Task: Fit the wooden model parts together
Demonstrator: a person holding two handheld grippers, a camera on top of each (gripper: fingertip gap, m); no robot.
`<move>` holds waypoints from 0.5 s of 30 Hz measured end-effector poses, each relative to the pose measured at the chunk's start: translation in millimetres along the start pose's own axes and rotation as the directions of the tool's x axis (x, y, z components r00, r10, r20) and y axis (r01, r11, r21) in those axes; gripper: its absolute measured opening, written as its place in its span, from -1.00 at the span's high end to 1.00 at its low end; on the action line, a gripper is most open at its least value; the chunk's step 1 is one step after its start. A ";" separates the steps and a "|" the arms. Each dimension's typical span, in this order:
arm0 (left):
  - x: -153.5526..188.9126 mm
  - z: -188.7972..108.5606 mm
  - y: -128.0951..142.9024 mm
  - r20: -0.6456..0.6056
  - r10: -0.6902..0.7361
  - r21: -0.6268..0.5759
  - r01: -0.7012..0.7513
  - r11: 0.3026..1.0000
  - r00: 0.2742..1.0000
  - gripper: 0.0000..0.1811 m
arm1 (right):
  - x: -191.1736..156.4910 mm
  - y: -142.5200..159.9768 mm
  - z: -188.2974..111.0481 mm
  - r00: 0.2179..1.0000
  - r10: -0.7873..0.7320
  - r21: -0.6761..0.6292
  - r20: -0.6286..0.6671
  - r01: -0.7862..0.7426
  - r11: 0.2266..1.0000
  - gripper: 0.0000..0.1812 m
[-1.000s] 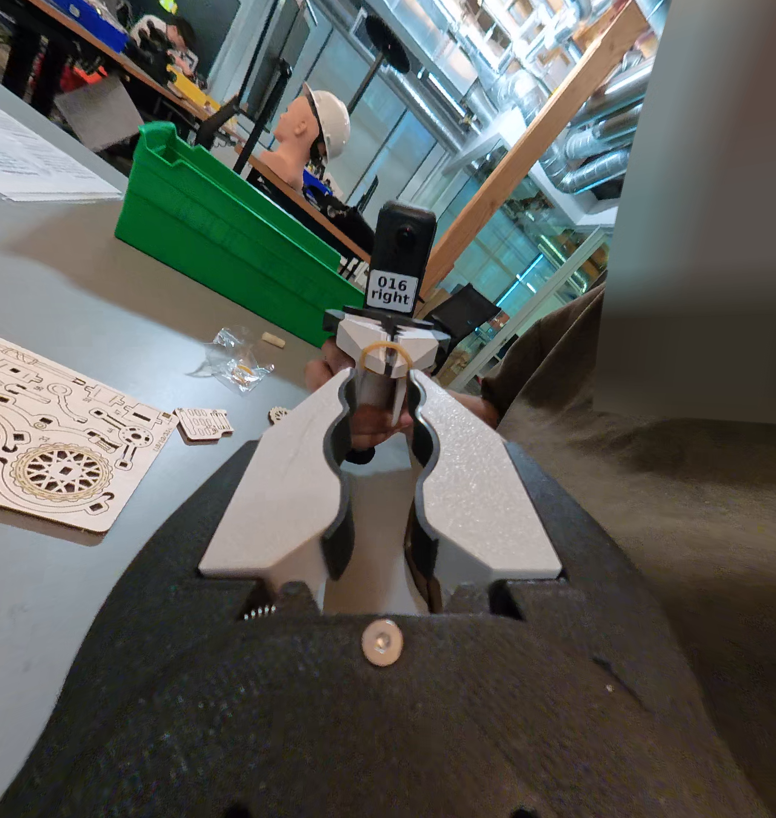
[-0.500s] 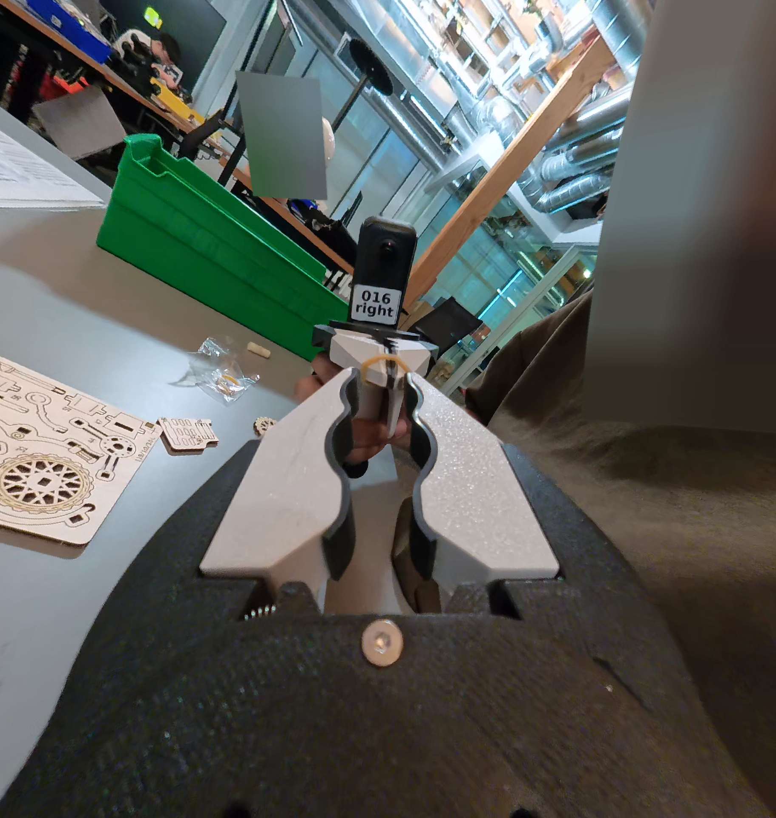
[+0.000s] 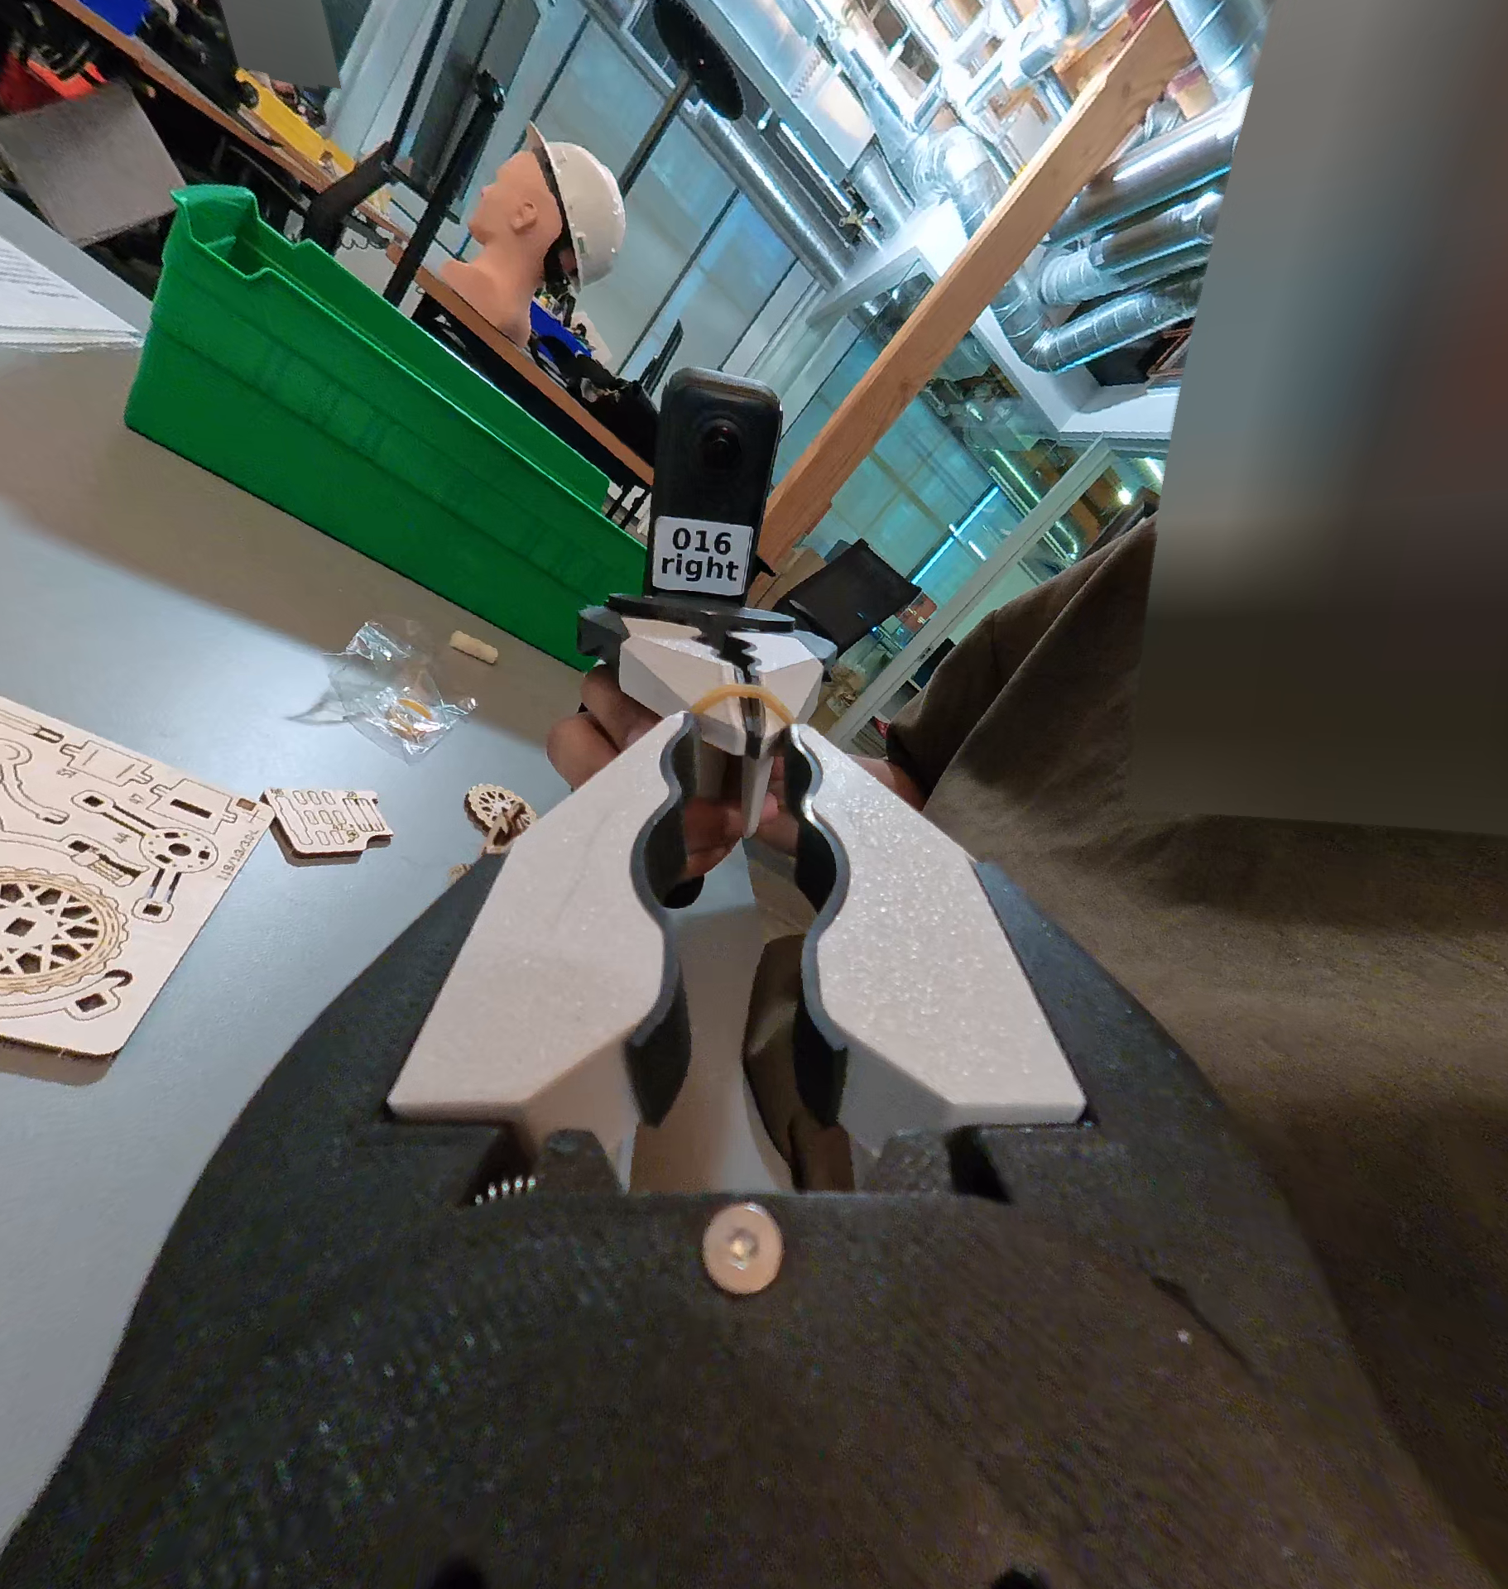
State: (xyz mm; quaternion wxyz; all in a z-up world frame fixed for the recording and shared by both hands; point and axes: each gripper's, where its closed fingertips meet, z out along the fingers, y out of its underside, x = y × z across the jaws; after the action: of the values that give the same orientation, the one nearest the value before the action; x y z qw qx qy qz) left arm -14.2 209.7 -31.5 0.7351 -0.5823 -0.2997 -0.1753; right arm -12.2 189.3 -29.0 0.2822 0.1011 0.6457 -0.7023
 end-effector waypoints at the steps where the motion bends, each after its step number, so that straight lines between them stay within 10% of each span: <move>1: 0.5 0.2 1.0 -0.004 -0.010 -0.008 0.010 1.000 1.000 0.78 | -0.6 1.0 0.0 1.000 0.000 -0.006 0.003 0.000 1.000 1.00; 15: -8.9 -0.9 13.6 0.052 -0.035 -0.093 0.039 0.995 0.998 0.73 | 10.3 19.1 3.4 0.990 -0.100 -0.140 -0.104 0.085 0.986 1.00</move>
State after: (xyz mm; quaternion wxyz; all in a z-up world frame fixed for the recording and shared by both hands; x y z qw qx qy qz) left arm -12.4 211.6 -47.6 0.6959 -0.6147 -0.3204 -0.1879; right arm -9.8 183.1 -50.0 0.2192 0.0904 0.7106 -0.6625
